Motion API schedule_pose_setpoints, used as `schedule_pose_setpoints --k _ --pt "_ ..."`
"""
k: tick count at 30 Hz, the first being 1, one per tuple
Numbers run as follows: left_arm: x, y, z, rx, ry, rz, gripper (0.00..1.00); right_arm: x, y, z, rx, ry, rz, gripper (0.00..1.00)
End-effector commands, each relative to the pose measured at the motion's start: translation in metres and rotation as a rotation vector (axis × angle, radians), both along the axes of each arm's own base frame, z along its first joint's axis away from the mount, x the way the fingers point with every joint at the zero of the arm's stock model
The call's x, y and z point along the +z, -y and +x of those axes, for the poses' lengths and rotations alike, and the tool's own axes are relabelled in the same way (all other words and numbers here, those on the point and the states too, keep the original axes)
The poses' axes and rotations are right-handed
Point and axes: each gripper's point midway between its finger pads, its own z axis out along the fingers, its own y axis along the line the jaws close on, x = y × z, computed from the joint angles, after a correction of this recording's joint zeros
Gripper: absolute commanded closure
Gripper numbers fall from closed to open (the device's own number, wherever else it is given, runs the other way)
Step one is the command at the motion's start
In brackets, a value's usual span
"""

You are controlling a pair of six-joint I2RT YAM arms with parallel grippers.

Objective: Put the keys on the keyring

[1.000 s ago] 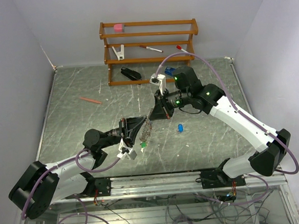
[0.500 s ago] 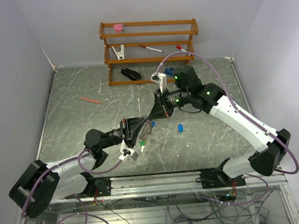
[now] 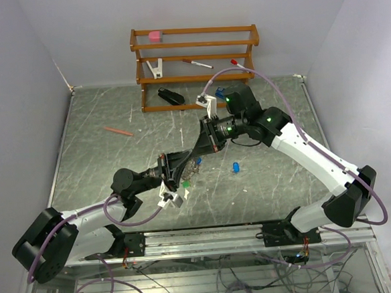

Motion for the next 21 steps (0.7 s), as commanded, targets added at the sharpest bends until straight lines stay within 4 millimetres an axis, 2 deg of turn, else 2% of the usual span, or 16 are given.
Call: schedule_pose_setpoints --k 1,7,14,17,21 --pt "0.038 -0.004 -0.002 0.014 0.075 -0.106 0.93 0.018 -0.006 -0.005 0.006 -0.035 0.06 1.0" --pt "0.042 -0.007 0.001 0.029 0.045 -0.136 0.93 0.022 -0.008 -0.008 0.01 -0.06 0.087 1.0" --pt "0.049 -0.011 0.002 0.037 0.015 -0.18 0.93 0.025 -0.009 -0.011 0.019 -0.084 0.101 0.88" --pt "0.05 -0.011 0.003 0.036 -0.001 -0.191 0.93 0.026 -0.009 -0.012 0.022 -0.083 0.104 0.87" --pt "0.049 -0.011 0.002 0.03 -0.013 -0.2 0.93 0.038 -0.008 -0.008 0.019 -0.042 0.113 0.83"
